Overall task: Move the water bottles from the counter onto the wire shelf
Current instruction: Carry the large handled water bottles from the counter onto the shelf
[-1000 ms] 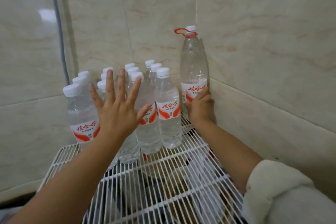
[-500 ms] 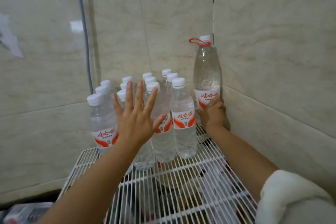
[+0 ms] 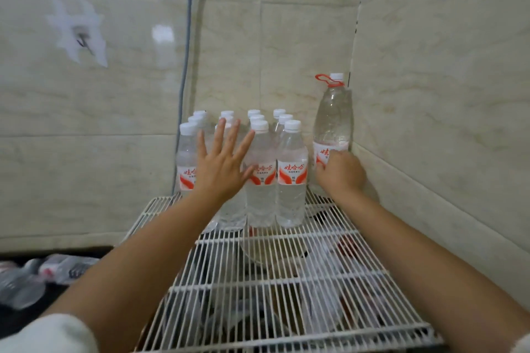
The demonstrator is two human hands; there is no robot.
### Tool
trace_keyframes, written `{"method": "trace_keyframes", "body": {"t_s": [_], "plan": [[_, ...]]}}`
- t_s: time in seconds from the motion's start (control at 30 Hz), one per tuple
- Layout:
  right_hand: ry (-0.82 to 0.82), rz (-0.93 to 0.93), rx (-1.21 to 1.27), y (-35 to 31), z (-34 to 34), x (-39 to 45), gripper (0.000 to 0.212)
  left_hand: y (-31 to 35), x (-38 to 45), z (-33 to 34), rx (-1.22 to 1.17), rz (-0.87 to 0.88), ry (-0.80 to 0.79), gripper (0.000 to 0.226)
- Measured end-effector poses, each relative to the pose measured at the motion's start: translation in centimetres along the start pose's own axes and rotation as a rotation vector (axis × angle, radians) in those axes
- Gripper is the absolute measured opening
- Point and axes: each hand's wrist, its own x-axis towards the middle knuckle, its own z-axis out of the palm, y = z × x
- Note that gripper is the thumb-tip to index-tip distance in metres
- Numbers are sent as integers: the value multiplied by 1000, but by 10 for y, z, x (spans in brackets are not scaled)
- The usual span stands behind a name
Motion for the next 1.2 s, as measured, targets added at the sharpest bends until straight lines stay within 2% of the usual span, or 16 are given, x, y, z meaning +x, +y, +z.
{"method": "trace_keyframes", "body": {"t_s": [0.1, 0.23, 0.43, 0.53, 0.73, 0.8, 1.0, 1.2], "plan": [[41, -148, -12, -26, -20, -31, 34, -19, -30, -14, -18, -81, -50, 64], [-9, -339, -39, -77, -24, -84, 37, -61, -90, -29, -41, -184, -187, 59], [-118, -496, 2, -195, 3, -199, 42, -169, -229, -59, 50, -374, -386, 56], [-225, -577, 52, -259, 23, -274, 41, -222, -314, -76, 132, -447, -323, 48], [-405, -808, 89, -365, 50, -418, 45, -308, -464, -102, 76, -749, -495, 56], [-466, -882, 85, -392, 56, -457, 48, -331, -501, -113, 82, -847, -503, 56], [-610, -1048, 154, -464, 82, -533, 47, -398, -572, -133, 91, -1050, -545, 54], [-671, -1138, 168, -538, 132, -557, 50, -476, -598, -123, 127, -1155, -559, 53]]}}
